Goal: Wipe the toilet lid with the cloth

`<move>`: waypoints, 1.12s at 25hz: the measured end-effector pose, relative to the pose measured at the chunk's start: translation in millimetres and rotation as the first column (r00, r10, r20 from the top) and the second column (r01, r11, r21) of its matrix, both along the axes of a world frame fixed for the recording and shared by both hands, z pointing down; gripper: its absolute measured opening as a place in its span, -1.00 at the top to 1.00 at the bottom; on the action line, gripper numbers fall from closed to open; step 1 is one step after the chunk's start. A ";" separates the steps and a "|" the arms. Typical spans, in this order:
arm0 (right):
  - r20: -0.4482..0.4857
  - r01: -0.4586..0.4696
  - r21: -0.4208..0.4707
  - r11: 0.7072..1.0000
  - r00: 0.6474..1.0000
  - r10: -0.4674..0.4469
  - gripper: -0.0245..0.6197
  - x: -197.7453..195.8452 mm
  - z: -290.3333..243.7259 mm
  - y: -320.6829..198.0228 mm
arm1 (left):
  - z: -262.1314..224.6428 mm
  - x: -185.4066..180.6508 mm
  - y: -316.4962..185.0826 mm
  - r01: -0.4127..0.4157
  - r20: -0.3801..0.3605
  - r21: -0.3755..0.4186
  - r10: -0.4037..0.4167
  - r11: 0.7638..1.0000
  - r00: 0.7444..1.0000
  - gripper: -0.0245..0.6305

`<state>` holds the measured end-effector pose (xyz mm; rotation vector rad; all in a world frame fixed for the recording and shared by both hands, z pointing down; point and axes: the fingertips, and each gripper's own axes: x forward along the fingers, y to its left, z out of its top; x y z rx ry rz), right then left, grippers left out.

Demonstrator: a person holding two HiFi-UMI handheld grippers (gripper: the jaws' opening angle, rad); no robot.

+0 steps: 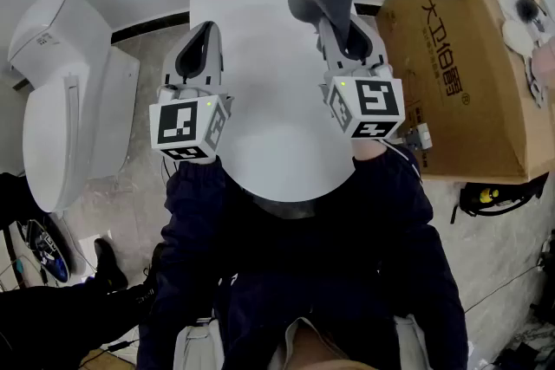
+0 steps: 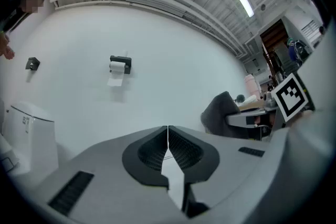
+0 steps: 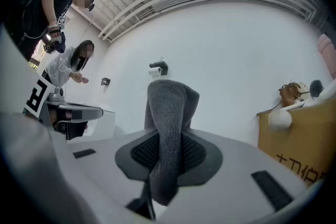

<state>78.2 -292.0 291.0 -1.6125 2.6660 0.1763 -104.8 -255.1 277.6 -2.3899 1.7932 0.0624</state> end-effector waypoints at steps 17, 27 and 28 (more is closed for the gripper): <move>-0.007 -0.019 -0.003 1.000 1.000 0.019 0.66 5.3 0.7 -2.7 | 0.1 2.9 -0.7 -0.009 -0.005 -0.001 0.009 1.000 1.000 0.87; -0.343 -0.030 0.064 0.997 0.938 0.051 0.66 36.0 -0.9 -61.5 | -10.4 4.5 2.2 -0.014 0.011 0.007 0.014 1.000 1.000 0.87; -0.423 -0.002 0.079 0.997 0.906 0.036 0.66 37.0 4.1 -71.7 | -11.4 4.2 2.7 -0.013 0.012 0.007 0.013 1.000 1.000 0.87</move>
